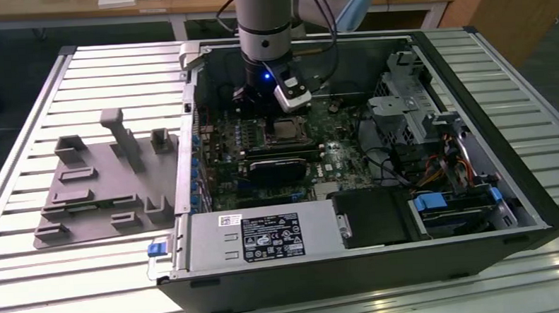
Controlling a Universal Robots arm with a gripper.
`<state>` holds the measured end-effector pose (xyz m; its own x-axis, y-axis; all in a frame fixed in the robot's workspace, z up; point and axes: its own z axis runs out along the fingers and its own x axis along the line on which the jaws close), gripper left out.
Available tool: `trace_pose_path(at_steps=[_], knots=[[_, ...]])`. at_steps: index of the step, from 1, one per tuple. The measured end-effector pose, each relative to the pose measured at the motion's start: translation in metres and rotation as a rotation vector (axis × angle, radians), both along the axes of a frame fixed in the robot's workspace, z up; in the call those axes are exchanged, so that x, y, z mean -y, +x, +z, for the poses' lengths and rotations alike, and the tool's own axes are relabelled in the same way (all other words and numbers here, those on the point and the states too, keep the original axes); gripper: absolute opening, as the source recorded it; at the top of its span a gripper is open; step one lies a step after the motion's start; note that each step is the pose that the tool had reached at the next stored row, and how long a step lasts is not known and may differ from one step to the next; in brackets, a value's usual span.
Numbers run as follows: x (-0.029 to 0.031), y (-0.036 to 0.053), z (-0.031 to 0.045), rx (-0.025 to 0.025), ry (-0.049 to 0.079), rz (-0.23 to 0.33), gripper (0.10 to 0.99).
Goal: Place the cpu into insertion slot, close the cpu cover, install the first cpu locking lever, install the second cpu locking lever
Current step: 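Close the cpu cover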
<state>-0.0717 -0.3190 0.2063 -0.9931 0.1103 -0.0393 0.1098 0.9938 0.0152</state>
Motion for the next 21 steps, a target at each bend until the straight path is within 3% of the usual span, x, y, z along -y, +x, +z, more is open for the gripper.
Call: trace_pose_path(at_steps=[5, 11, 16, 21], knots=[[0.0, 0.0091, 0.0001, -0.0011, -0.001, 0.0, 0.102], [0.0, 0.0269, 0.0001, -0.0072, -0.001, 0.0, 0.102], [0.0, 0.0275, 0.0048, -0.0079, -0.001, 0.0, 0.102], [0.0, 0.0275, 0.0167, -0.0079, -0.001, 0.0, 0.102]])
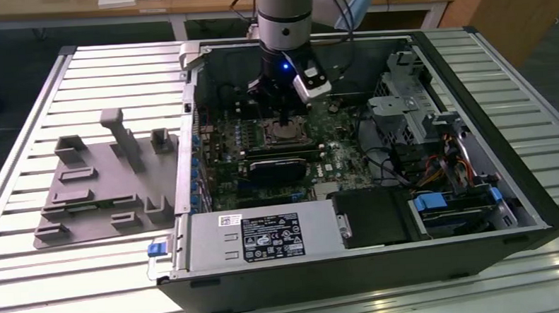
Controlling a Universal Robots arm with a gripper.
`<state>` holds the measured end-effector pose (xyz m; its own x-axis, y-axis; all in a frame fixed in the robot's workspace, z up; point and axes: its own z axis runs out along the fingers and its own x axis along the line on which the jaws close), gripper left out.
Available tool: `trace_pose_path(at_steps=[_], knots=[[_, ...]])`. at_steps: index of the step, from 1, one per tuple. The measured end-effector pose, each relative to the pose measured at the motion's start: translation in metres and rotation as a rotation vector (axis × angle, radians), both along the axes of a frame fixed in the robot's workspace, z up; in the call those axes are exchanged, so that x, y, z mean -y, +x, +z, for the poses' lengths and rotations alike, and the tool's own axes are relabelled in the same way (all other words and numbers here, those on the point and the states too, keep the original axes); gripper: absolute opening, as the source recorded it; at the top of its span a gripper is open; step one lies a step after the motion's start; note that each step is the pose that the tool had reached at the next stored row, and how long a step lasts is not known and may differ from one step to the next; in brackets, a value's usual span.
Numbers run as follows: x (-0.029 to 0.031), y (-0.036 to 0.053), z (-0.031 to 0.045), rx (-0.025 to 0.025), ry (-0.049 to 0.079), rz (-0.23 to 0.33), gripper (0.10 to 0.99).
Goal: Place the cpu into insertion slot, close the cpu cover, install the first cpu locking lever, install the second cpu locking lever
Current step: 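Close the cpu cover, then install the first cpu locking lever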
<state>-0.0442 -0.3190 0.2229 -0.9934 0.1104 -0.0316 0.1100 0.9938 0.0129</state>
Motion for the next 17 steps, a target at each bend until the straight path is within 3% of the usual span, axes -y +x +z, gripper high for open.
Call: trace_pose_path(at_steps=[5, 17], knots=[[0.0, 0.0, 0.0095, 0.0, 0.0, 0.0, 0.102], [0.0, 0.0, 0.01, 0.0, -0.001, 0.0, 0.102]])
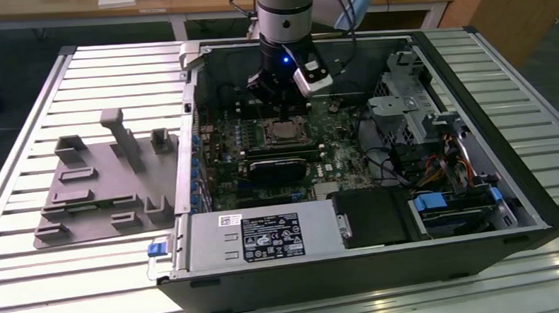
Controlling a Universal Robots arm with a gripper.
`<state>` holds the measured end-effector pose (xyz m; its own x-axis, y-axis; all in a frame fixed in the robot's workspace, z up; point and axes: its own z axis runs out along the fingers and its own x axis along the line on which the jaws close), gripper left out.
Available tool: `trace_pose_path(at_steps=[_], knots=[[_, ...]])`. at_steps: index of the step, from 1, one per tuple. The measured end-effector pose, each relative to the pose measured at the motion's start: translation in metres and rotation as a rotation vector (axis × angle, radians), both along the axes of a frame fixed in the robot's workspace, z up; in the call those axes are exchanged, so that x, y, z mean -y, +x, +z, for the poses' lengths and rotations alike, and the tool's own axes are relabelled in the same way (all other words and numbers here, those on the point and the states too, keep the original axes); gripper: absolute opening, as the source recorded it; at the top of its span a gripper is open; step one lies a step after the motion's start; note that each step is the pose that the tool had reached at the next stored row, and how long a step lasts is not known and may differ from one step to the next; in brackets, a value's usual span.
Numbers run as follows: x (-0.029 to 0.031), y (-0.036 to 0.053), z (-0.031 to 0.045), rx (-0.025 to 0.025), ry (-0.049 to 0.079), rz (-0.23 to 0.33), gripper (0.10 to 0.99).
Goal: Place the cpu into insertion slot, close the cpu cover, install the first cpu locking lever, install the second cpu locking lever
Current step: 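Install the first cpu locking lever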
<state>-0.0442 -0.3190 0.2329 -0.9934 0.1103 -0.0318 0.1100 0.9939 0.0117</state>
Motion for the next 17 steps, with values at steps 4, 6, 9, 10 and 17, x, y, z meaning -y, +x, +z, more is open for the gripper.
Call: trace_pose_path(at_steps=[4, 6, 9, 10, 17], knots=[[0.0, -0.0008, 0.0, 0.0, 0.0, 0.0, 0.102], [0.0, -0.0044, 0.0001, 0.0, 0.0, 0.0, 0.102], [0.0, -0.0113, 0.0, 0.0, 0.0, 0.0, 0.102], [0.0, -0.0138, 0.0, 0.0, 0.0, 0.0, 0.102], [0.0, -0.0331, 0.0, 0.0001, 0.0, 0.0, 0.102]])
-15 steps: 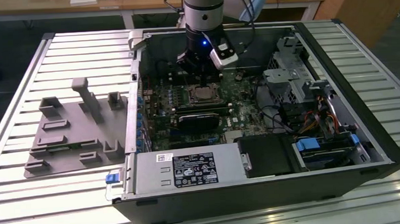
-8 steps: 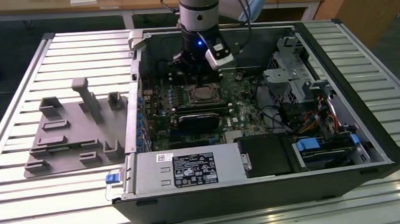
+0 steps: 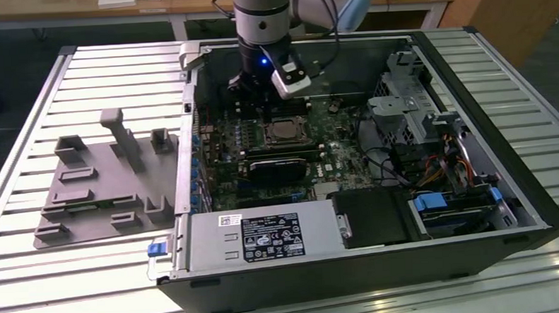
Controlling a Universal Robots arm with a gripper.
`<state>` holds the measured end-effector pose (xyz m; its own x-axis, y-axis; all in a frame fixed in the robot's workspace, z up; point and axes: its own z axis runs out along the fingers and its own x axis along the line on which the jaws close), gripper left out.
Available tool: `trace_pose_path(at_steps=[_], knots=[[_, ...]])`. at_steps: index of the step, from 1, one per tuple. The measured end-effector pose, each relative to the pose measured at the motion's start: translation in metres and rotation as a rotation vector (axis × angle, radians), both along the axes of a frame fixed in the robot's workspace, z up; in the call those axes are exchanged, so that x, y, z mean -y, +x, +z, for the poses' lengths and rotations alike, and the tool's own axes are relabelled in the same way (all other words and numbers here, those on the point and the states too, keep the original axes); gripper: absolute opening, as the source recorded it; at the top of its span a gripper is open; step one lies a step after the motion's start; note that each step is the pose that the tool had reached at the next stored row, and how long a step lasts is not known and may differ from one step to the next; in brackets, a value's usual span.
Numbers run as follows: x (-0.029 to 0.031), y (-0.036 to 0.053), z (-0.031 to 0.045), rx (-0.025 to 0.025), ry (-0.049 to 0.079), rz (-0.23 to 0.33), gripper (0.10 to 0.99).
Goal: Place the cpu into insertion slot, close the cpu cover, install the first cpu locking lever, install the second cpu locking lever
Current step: 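Install the first cpu locking lever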
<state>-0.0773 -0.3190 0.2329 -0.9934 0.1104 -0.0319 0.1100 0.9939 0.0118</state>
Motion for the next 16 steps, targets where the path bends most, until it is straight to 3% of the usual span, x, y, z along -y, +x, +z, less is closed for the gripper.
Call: trace_pose_path(at_steps=[8, 11, 14, 16], knots=[[0.0, -0.0243, 0.0, 0.0004, 0.0, 0.0, 0.102], [0.0, -0.0286, 0.0, 0.0008, 0.004, 0.0, 0.102], [0.0, -0.0291, 0.0, 0.0033, 0.043, 0.0, 0.102], [0.0, -0.0292, 0.0003, 0.0044, 0.059, 0.0, 0.102]])
